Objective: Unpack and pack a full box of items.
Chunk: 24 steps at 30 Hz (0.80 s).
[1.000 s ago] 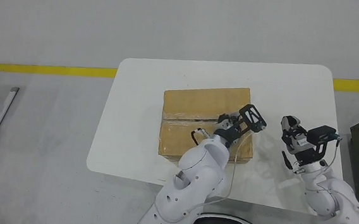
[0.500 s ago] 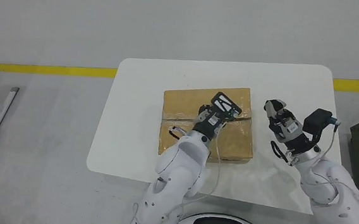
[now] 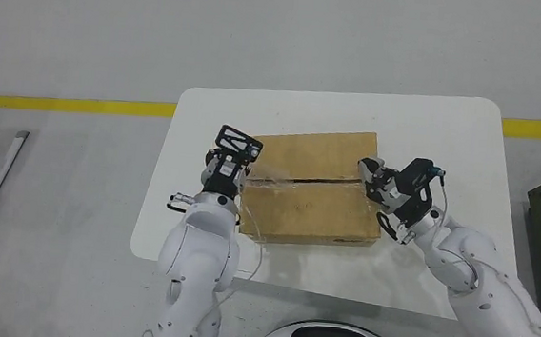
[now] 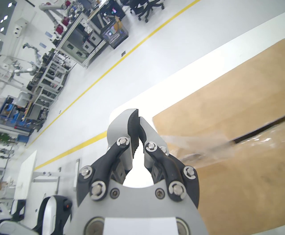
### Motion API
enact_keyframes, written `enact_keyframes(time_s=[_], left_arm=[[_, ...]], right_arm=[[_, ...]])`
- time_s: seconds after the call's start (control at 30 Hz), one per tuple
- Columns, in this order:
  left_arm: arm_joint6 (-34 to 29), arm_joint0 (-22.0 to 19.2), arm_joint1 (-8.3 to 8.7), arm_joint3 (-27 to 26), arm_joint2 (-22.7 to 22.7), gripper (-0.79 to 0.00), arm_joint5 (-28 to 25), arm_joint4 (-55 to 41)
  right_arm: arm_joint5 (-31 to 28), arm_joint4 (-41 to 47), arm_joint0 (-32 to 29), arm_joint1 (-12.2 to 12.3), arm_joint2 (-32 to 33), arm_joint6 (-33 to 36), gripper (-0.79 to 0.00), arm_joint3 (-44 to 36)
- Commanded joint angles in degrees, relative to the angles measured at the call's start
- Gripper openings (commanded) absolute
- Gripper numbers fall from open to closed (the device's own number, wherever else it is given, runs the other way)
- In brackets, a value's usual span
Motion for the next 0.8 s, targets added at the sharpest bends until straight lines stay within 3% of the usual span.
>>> enact_keyframes(time_s=[0.0, 0.17, 0.43, 0.47, 0.5, 0.77], left_arm=[[-0.1, 0.37, 0.31, 0.18, -3.08, -0.785, 0.7, 0.87], [0.37, 0.63, 1.08, 1.72, -8.19, -0.785, 0.94, 4.66], [0.77, -0.15, 1.8, 5.18, -12.1, -0.785, 2.56, 8.13], [0.75, -0.33, 1.91, 5.49, -12.38, -0.683, 2.51, 8.99], [0.48, -0.47, 1.97, 5.84, -12.7, 0.0, 2.71, 9.37], [-2.23, -1.61, 2.5, 8.7, -17.25, 0.0, 6.3, 11.52]], right_arm=[[0.17, 0.01, 0.19, -0.01, -0.15, 0.61, -0.785, 0.21], [0.44, -0.15, 0.49, 0.01, -0.42, 1.89, -0.785, 0.44], [0.13, -0.07, 0.41, 0.1, -0.43, 2.55, -0.785, 0.33], [0.14, -0.06, 0.4, 0.11, -0.42, 2.65, -0.785, 0.35], [0.13, -0.05, 0.41, 0.12, -0.38, 2.7, -0.785, 0.37], [0.29, 0.16, 0.48, 0.18, -0.27, 2.95, -0.785, 0.83]])
